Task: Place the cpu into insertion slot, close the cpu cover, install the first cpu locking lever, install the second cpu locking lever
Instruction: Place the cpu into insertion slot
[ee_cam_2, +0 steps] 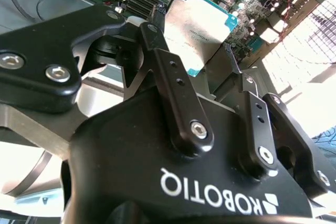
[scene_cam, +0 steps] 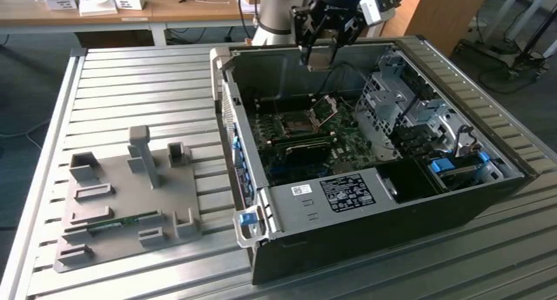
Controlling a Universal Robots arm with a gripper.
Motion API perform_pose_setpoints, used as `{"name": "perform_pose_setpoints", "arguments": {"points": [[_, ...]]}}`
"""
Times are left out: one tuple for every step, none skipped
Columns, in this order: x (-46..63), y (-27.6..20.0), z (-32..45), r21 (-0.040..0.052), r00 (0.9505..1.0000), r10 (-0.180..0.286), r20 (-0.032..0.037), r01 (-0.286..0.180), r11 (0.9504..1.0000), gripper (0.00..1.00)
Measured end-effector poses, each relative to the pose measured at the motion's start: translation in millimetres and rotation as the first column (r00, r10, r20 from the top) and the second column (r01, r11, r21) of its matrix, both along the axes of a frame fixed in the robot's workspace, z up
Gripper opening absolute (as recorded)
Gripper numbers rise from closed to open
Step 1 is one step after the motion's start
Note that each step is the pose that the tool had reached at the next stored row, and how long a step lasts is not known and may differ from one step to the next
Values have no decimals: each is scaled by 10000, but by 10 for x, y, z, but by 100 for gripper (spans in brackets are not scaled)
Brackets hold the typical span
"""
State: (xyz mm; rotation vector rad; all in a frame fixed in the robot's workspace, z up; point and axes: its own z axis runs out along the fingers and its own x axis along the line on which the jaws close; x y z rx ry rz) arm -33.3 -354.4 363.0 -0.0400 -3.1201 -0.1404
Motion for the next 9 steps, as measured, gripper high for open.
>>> {"name": "perform_pose_setpoints", "arguments": {"points": [[0,0,-4,-1,10000,0,-1,0,10000,54],[0,0,-9,-2,10000,0,-1,0,10000,54],[0,0,-15,-2,10000,0,-1,0,10000,54],[0,0,-21,-2,10000,0,-1,0,10000,54],[0,0,-28,-2,10000,0,-1,0,10000,54],[0,0,-34,-2,10000,0,-1,0,10000,54],[0,0,-40,-2,10000,0,-1,0,10000,54],[0,0,-46,-2,10000,0,-1,0,10000,54],[0,0,-54,-1,10000,0,0,0,10000,54]]}}
